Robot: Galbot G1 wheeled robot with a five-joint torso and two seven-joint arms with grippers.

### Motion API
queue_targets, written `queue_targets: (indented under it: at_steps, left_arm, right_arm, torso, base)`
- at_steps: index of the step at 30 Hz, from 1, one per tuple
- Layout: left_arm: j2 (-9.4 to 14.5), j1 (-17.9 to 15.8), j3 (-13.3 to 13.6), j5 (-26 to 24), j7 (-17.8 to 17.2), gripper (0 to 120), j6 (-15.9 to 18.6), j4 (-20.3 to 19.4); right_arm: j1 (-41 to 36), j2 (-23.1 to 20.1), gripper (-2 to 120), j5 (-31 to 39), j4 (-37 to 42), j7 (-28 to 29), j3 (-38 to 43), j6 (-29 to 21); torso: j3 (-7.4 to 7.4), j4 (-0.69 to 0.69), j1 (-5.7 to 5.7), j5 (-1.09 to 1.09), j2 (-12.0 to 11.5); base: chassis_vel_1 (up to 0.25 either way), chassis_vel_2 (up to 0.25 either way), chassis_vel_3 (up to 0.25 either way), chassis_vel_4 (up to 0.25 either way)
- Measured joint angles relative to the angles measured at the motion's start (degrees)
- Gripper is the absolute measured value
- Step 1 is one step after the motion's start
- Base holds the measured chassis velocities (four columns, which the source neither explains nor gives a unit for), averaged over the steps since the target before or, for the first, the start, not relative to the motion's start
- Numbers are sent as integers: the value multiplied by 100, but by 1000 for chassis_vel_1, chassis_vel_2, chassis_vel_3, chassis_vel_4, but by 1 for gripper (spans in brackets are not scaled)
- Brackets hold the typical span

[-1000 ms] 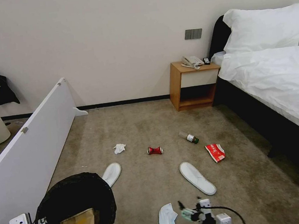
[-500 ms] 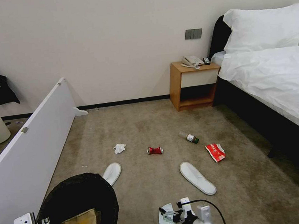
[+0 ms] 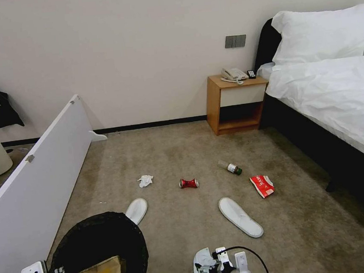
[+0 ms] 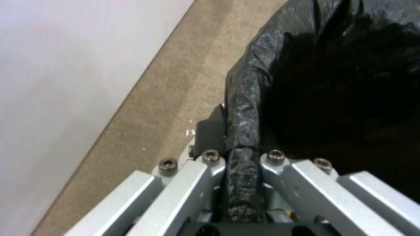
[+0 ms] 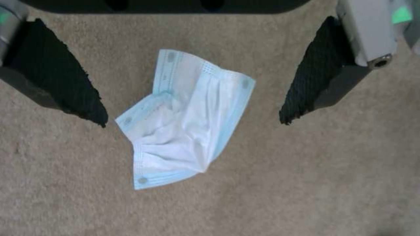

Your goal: Pick up the trash bin, then pick up the garbage from the floor and place it into the trash bin.

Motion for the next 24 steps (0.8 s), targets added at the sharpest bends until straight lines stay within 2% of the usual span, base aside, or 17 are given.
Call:
queue_targets:
  at_steps: [24]
  left_arm:
    - [46, -16, -2, -20, 9, 3, -10, 41]
  right_arm:
    - [757, 430, 100, -245, -1304, -201, -68, 46]
  torso:
    - [0, 0, 0, 0, 0]
  base:
    - [0, 0, 0, 0]
